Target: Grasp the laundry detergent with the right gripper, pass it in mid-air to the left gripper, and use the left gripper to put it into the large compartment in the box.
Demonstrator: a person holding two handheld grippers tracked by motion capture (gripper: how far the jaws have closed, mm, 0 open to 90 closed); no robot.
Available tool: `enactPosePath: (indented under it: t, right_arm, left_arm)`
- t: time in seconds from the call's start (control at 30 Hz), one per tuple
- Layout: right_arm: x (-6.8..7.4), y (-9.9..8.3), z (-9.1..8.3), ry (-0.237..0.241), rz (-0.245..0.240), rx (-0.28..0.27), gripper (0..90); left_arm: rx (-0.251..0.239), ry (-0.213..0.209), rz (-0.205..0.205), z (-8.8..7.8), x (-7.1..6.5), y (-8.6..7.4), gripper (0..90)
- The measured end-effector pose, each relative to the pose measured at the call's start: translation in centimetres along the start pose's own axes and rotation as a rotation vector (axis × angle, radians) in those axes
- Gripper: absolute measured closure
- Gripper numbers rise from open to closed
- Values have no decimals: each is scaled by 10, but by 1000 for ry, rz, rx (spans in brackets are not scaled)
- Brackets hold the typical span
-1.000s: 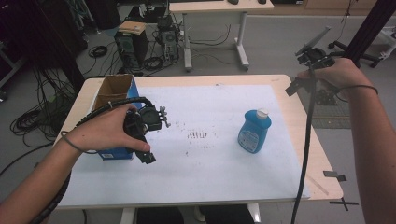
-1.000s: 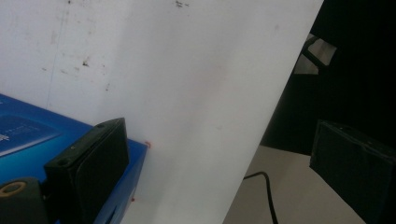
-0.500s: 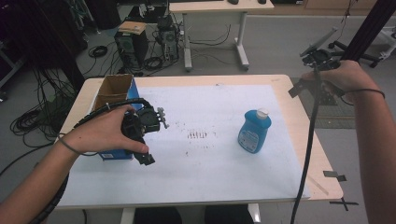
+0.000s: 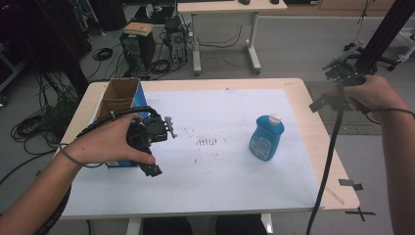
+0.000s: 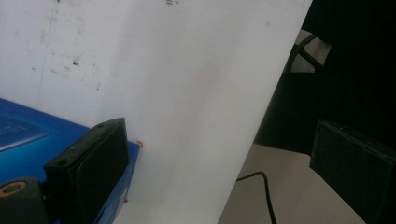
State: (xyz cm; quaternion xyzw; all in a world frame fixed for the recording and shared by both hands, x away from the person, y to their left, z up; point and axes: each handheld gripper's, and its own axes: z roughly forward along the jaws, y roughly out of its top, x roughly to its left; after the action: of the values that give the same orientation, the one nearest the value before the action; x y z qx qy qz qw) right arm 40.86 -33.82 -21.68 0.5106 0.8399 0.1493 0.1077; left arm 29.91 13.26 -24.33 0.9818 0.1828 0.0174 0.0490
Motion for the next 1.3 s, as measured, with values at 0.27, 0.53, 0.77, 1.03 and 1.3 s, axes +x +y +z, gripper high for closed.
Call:
enactPosePath:
  t: [0.27,0.53,0.77,1.03,1.3]
  right_arm:
    - [3,-15,1,7,-3,-12,52]
    - [5,-29,4,10,-5,-20,52]
    - [10,-45,8,17,-14,-37,52]
    - [22,-63,16,29,-37,-44,52]
    - [31,-75,21,36,-58,-49,52]
  left_arm:
    - [1,0,0,0,-2,0,50]
    - [1,-1,-1,0,-3,-2,50]
    - [6,-4,4,1,-4,-2,50]
    - [4,-5,1,2,-5,-2,50]
    - [5,-7,3,3,-7,-2,50]
